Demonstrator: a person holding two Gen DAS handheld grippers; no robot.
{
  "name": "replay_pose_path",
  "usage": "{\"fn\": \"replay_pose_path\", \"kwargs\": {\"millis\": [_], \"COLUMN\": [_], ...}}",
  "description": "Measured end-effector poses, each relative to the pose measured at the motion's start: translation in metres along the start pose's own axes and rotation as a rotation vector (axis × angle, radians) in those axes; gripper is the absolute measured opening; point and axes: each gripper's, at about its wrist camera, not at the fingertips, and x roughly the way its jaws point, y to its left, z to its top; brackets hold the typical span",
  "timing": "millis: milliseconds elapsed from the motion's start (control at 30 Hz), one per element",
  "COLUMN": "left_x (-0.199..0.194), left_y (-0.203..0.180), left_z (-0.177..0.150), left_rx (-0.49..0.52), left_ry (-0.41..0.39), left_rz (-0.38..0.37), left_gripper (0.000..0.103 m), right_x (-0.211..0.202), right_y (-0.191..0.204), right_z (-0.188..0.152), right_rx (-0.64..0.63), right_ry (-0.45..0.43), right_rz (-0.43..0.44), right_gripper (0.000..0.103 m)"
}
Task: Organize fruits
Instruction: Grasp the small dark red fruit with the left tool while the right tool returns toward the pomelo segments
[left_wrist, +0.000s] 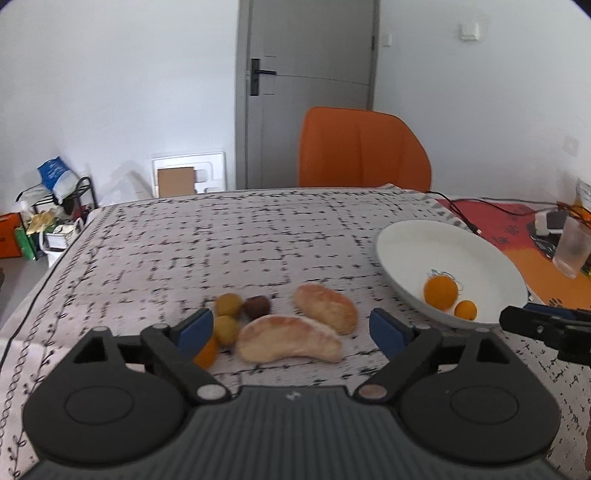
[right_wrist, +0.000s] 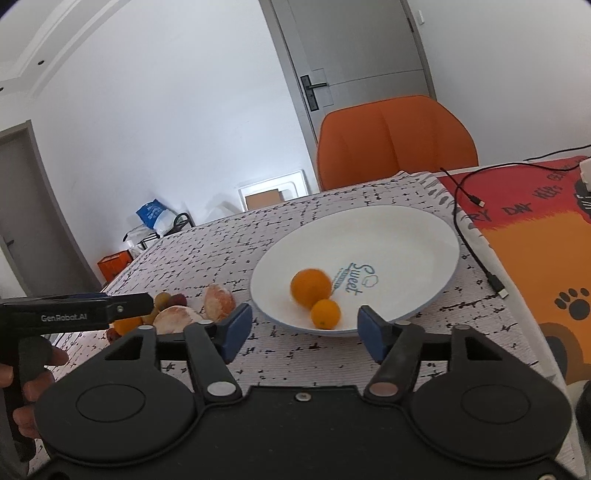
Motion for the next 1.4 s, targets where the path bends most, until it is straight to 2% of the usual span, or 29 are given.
{"fn": "replay_pose_path", "kwargs": {"millis": [200,267,433,967,1400], "left_x": [-0.01,-0.013,-0.018,-0.036,-0.029], "left_y": [0.018,0.024,0.035,0.07,0.093], "left_z": [-0.008,-0.01,-0.016,-0.027,-0.036], "left_rx": [-0.024,-0.031,-0.049,-0.087,-0.123], "left_ry": [-0.012,-0.008,-0.003,-0.027,-0.018], "left_rz": [0.018,0.022,0.024,0.039,0.051], "left_gripper": [0.096,0.097,0.098,0.098,0.095], "right_x": [0.0,0.0,0.001,0.013,0.026], "right_y": [0.012,0.018,0.032,0.069,0.088], "right_z": [-0.001,-0.002,-0.004,-0.011,-0.012], "right_rx": [-0.017,-0.033,-0.064,-0.11,-0.147], "right_ry": [0.003,0.005,0.011,0.057,0.064], "right_rz": [0.015,0.021,0.037,0.074,0.103], "right_gripper": [0.087,0.098,0.103,0.103,0.103]}}
